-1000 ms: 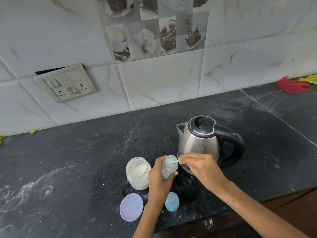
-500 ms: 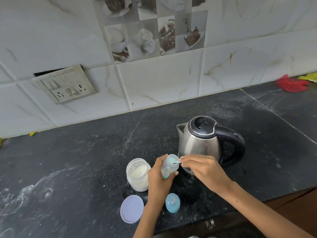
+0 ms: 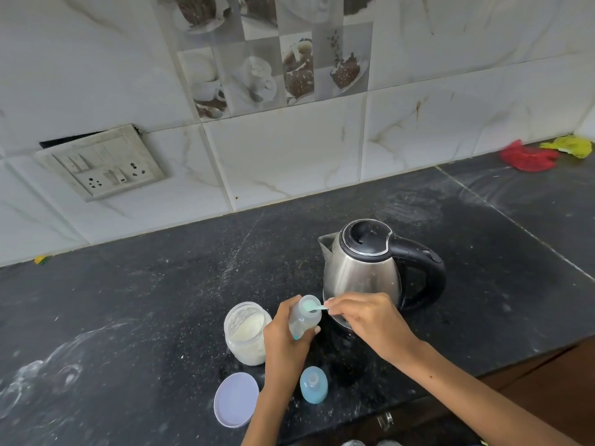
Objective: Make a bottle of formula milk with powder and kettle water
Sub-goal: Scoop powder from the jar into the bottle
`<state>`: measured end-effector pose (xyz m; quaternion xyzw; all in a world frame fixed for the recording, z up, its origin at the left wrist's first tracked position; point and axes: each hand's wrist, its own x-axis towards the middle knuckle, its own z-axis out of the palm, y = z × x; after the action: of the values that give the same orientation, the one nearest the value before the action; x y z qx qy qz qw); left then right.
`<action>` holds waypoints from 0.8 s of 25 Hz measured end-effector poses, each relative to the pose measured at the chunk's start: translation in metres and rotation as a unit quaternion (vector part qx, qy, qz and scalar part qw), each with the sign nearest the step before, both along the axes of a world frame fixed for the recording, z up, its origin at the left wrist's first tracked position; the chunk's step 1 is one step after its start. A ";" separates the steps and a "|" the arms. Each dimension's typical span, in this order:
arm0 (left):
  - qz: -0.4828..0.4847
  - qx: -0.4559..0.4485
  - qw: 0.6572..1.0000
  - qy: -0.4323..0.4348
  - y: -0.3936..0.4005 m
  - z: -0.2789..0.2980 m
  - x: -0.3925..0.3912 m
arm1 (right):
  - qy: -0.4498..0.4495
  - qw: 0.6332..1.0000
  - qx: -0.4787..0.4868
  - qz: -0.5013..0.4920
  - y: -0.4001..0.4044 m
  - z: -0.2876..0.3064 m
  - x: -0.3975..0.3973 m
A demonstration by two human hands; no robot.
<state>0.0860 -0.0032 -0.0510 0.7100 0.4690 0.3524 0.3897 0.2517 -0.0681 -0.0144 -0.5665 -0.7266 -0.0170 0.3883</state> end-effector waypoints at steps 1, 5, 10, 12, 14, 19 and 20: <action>0.001 0.000 1.000 -0.001 0.000 0.000 0.000 | 0.000 1.000 0.002 0.001 0.000 -0.001 0.000; 0.018 -0.006 1.000 -0.011 -0.001 0.000 0.000 | 0.019 1.000 0.019 -0.003 0.000 -0.002 -0.001; 0.019 -0.021 0.999 -0.024 -0.004 -0.004 -0.001 | 0.003 1.000 0.002 -0.007 0.000 -0.001 -0.002; 0.020 -0.024 0.999 -0.032 -0.006 -0.005 0.000 | -0.009 1.000 0.011 -0.008 0.000 -0.002 -0.002; 0.024 -0.022 0.999 -0.037 -0.006 -0.008 0.000 | -0.016 1.000 0.012 -0.006 0.000 -0.001 -0.001; 0.028 -0.024 0.998 -0.043 -0.007 -0.010 -0.001 | -0.009 1.000 -0.014 -0.005 0.003 -0.001 -0.001; 0.027 -0.026 0.998 -0.050 -0.008 -0.010 0.000 | 0.006 1.000 -0.019 -0.011 0.004 -0.001 -0.002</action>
<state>0.0861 -0.0115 -0.0607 0.6685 0.4766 0.3854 0.4212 0.2496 -0.0641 -0.0150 -0.5818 -0.7182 -0.0042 0.3818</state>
